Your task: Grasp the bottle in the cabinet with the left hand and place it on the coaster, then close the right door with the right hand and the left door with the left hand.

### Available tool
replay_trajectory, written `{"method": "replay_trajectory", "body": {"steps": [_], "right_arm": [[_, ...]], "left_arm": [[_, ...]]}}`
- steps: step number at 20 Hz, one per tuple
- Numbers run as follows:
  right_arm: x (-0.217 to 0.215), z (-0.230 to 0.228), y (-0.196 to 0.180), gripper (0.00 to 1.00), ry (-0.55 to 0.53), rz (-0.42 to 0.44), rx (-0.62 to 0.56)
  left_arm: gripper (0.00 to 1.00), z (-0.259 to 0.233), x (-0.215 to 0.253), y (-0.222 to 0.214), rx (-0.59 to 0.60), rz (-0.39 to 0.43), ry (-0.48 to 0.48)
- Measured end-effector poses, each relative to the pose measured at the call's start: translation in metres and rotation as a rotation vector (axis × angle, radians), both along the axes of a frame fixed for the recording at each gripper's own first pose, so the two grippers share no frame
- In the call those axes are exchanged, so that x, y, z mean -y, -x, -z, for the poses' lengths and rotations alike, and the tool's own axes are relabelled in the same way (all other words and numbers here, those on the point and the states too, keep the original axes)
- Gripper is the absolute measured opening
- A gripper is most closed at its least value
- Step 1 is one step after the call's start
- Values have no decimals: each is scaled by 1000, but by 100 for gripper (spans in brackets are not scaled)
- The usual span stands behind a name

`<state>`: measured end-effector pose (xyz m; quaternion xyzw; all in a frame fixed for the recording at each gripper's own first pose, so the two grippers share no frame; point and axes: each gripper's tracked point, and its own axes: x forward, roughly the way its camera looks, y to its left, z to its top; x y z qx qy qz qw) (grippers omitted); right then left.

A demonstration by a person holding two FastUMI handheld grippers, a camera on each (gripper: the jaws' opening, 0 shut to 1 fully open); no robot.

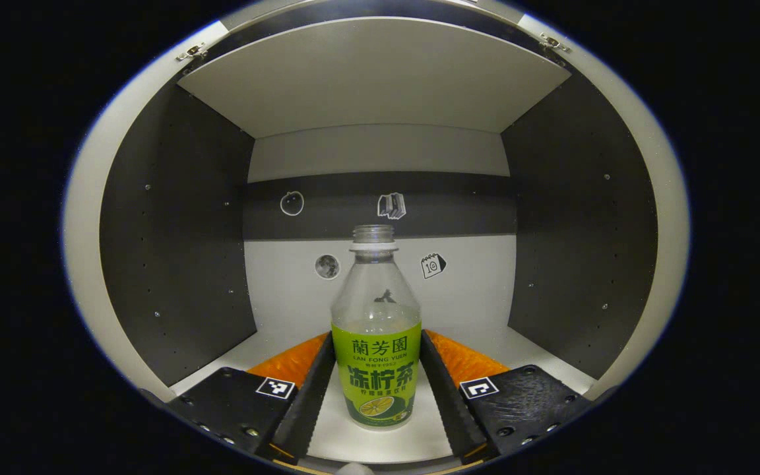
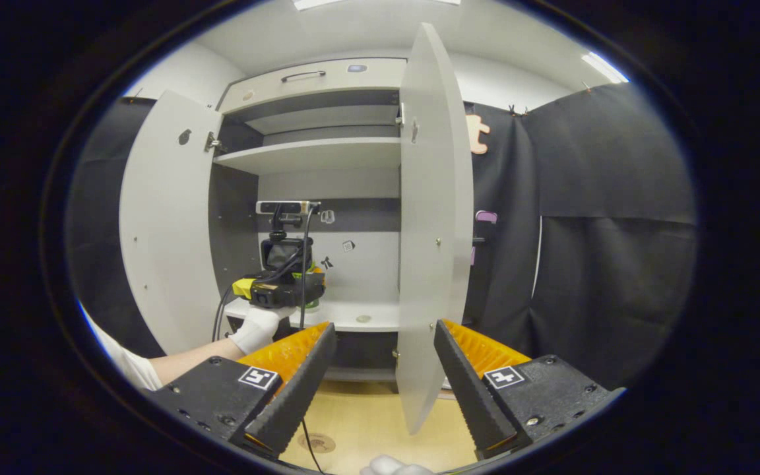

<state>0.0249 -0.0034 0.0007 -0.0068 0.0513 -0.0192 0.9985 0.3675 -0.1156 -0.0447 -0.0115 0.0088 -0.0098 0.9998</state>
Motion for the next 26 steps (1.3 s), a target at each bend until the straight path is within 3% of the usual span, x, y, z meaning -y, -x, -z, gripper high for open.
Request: {"method": "replay_trajectory", "body": {"steps": [1,11,14,19,26], "right_arm": [[1,-2,1,98,-2,3,6],[6,-9,20,99,6,15,45],[10,-5,27,99,2,24,42],[20,8,38,99,2,44,26],[31,21,48,98,1,69,2]], "left_arm": [[76,-5,2,6,12,11,6],[76,-37,-4,107,91,85,-10],[79,-26,-3,152,77,123,15],[76,7,-1,219,66,173,34],[76,80,16,286,53,276,-31]]}}
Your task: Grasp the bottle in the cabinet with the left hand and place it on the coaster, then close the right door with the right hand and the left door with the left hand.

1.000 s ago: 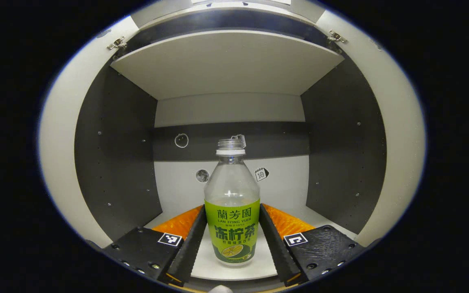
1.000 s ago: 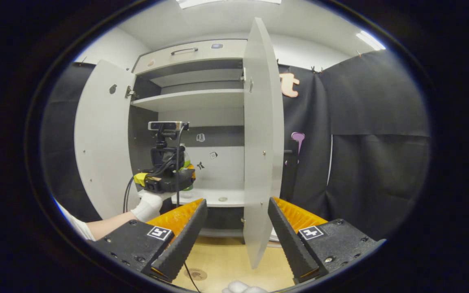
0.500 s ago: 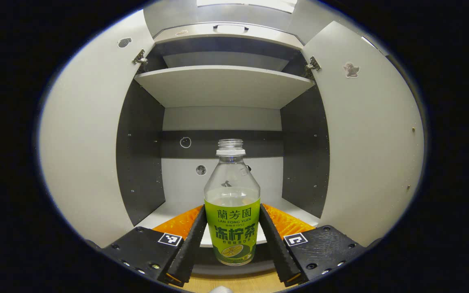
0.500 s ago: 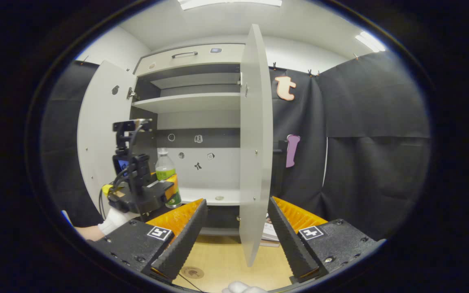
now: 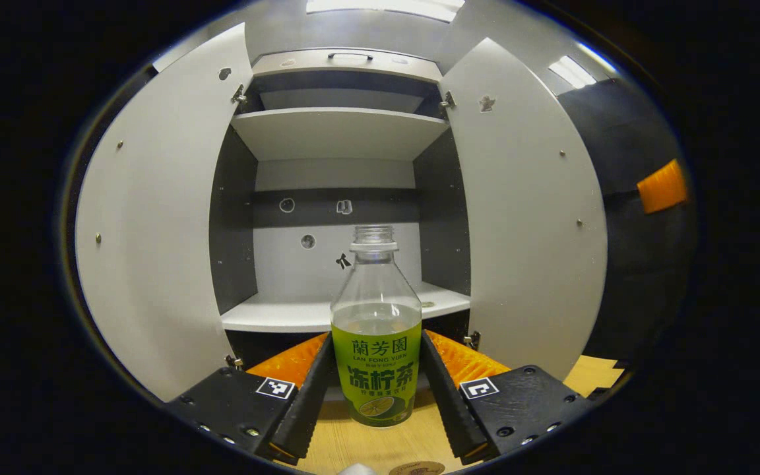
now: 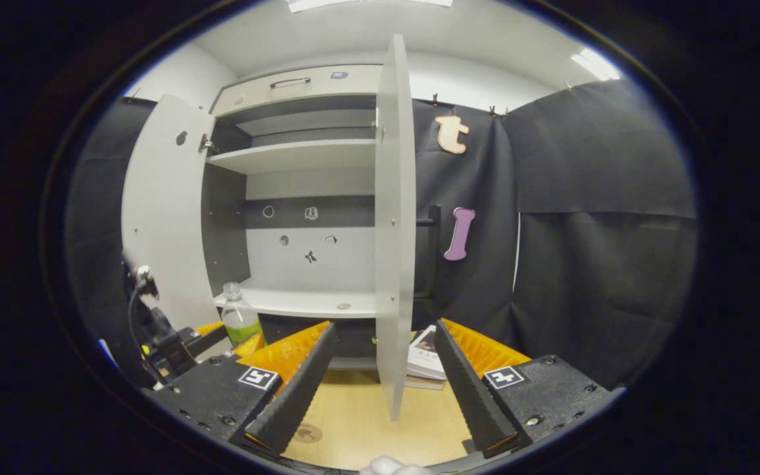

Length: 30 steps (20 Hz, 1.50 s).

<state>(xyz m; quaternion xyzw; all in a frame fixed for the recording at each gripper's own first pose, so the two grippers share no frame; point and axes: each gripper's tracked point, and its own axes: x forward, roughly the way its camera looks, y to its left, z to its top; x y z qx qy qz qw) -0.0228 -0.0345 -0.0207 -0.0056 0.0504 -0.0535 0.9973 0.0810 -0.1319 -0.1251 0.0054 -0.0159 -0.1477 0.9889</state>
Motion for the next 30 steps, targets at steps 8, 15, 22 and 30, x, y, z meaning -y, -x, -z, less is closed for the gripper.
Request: {"method": "replay_trajectory", "body": {"steps": [8,15,22,30], "right_arm": [[9,21,4,99,48,17,-78],[14,30,6,99,83,33,-143],[-1,12,9,99,157,17,-126],[-4,13,13,99,114,22,-116]], "left_arm": [[76,97,14,49,-7,84,42],[76,185,29,63,-74,118,94],[80,222,36,68,-68,152,39],[97,179,26,71,-29,134,17]]}}
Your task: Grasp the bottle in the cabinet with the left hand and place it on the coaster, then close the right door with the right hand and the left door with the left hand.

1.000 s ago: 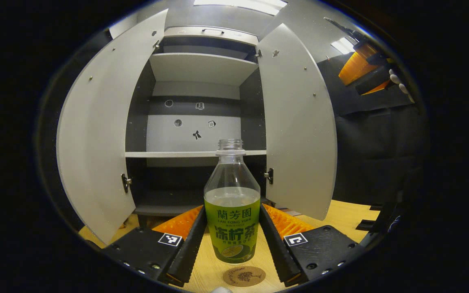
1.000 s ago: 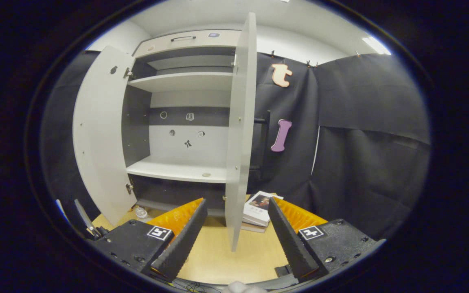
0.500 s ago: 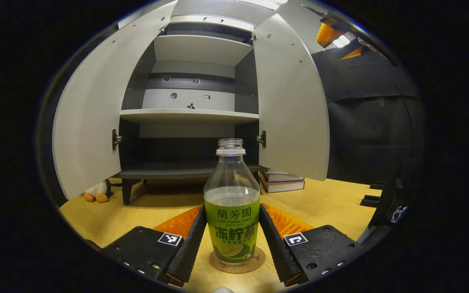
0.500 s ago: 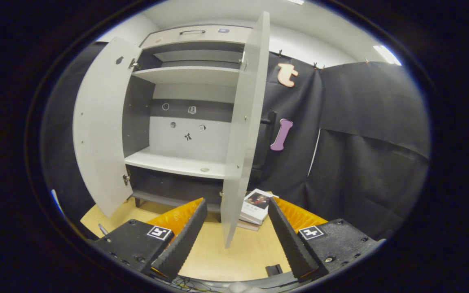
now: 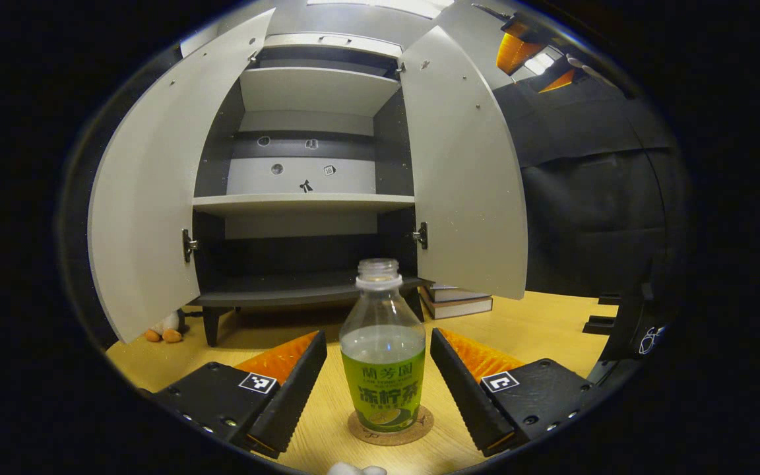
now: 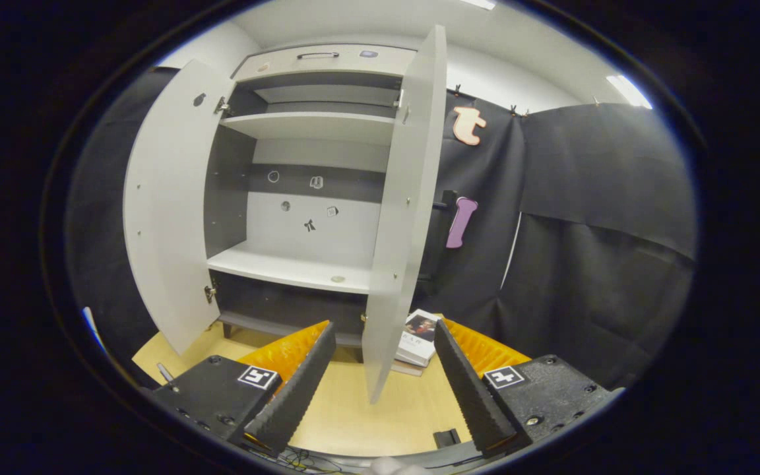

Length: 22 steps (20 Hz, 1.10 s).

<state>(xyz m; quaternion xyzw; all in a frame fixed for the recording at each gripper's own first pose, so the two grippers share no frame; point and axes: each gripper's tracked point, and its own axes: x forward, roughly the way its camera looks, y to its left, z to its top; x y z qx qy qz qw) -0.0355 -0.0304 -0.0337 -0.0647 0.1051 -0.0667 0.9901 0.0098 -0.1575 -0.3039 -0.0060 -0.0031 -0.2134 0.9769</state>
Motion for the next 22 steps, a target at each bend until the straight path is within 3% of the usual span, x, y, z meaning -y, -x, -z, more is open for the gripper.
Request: {"method": "replay_trajectory", "body": {"steps": [6,9,16,22], "right_arm": [[5,-11,5,99,-47,17,51],[5,-14,6,99,-70,7,78],[28,-26,0,99,-106,15,159],[74,-17,-22,99,-139,31,152]], "left_arm": [[97,-84,-29,4,16,-59,85],[97,-124,-55,11,-11,-111,82],[96,-208,-131,35,-63,-234,49],[96,-246,-185,58,-43,-422,-31]]}}
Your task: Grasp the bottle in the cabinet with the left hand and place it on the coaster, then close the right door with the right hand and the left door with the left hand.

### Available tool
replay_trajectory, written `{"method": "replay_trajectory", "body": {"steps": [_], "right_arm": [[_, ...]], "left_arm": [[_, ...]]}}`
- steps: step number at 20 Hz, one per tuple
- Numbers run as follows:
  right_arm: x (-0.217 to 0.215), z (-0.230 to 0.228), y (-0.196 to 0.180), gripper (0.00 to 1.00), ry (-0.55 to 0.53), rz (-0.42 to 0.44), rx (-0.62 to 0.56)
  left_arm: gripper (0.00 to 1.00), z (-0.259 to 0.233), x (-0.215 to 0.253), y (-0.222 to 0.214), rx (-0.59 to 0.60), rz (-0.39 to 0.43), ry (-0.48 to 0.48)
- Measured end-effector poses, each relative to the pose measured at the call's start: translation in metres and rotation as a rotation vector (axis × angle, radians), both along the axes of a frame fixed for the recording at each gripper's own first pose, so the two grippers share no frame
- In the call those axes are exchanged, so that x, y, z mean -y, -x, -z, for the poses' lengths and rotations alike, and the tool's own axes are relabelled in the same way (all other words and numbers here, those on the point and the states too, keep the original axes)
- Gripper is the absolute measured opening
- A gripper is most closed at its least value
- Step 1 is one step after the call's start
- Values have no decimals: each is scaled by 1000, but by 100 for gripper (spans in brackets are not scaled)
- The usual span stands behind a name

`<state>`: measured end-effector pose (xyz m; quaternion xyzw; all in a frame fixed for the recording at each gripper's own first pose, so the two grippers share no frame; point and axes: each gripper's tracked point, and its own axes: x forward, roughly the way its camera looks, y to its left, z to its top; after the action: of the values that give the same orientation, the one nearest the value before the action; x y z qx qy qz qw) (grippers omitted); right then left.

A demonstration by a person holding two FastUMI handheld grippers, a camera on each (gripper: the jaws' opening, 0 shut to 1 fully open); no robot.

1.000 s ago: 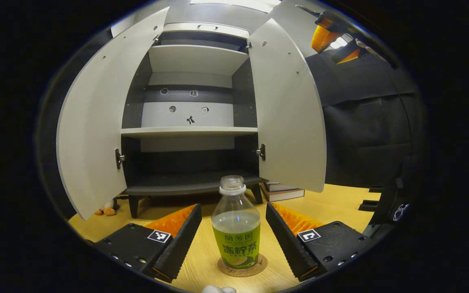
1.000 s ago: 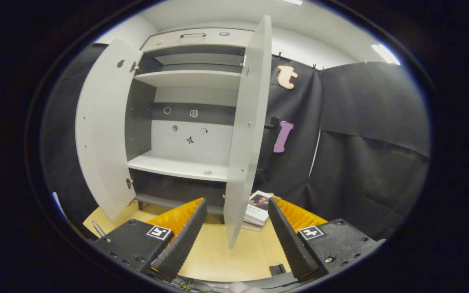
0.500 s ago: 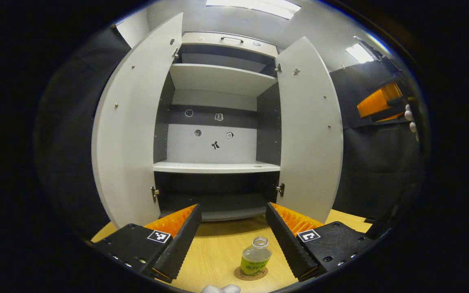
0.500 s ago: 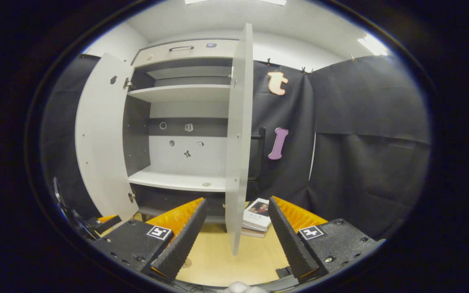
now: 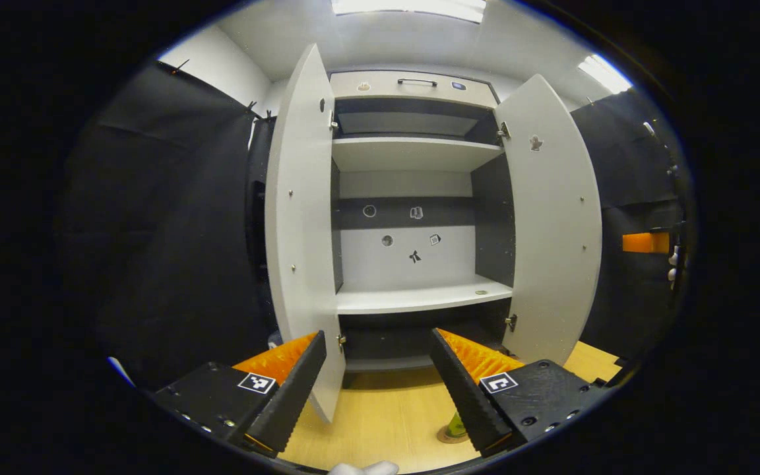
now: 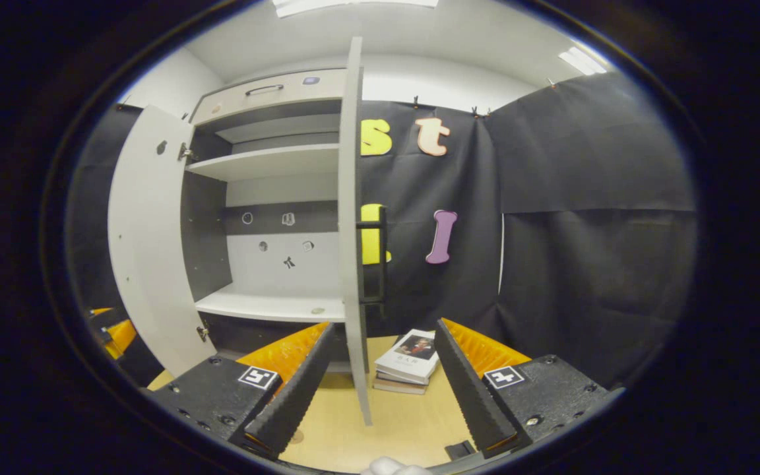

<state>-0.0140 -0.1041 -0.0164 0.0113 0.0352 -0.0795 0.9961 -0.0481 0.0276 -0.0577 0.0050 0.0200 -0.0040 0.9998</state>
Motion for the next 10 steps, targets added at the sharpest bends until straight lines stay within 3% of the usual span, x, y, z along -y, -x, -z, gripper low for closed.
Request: {"method": "replay_trajectory", "body": {"steps": [3,10], "right_arm": [[42,1,-17,99,-30,25,0],[110,-31,-80,98,-47,-11,21]], "left_arm": [[96,-10,1,11,0,-49,1],[96,-22,23,28,-10,-155,25]]}}
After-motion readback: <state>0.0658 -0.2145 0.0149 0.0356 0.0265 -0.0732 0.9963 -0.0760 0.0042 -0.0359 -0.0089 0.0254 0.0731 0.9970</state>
